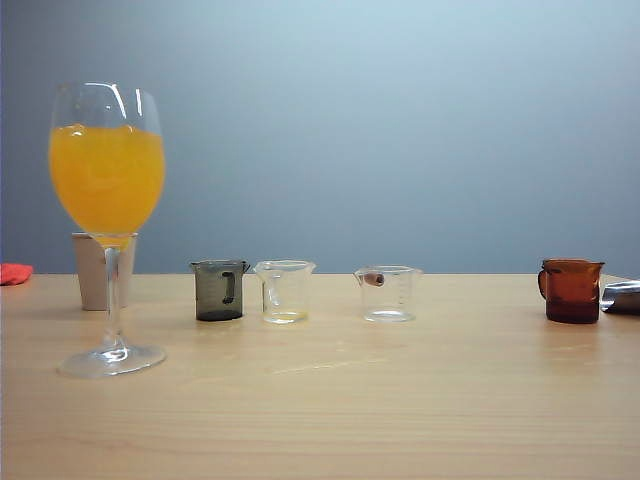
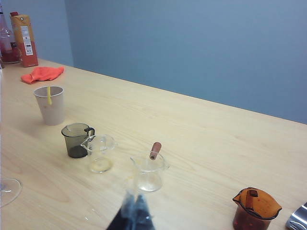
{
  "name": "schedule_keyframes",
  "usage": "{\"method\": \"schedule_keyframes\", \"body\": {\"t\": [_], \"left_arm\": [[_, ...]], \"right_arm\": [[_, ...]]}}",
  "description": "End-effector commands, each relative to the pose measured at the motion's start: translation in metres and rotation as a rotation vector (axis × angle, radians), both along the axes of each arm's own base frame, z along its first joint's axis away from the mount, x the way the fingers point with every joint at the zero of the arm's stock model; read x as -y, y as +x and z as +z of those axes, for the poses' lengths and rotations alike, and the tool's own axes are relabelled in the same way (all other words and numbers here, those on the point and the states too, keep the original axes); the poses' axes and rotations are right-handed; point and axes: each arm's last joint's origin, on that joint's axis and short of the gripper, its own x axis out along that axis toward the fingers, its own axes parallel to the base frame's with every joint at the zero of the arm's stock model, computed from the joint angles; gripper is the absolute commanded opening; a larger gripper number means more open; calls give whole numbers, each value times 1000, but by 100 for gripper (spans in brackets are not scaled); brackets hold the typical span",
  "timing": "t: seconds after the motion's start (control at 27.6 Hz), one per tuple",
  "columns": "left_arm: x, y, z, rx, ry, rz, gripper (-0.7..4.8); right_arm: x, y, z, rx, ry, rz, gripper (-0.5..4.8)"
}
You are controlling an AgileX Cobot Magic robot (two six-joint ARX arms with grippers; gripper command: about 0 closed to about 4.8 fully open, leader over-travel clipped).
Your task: Pick up the third measuring cup from the left, pour the pineapple juice inside into the goblet, and finally put the measuring cup back in its original place.
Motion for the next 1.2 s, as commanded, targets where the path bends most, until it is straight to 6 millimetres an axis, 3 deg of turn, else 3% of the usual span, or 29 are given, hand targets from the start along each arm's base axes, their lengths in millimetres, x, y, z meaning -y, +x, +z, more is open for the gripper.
{"method": "schedule_keyframes", "body": {"t": [0.04, 0.51, 0.65, 1.2], "left_arm": [[0, -1, 4, 38, -8, 3, -5], [-21, 2, -14, 55, 0, 178, -5], [-21, 4, -22, 57, 9, 179, -5], [-21, 4, -23, 48, 25, 179, -1]], "right_arm": [[0, 0, 2, 10, 10, -1, -1], [0, 0, 2, 10, 9, -2, -1], [0, 0, 2, 9, 9, -2, -1], [0, 0, 2, 8, 9, -2, -1]]}}
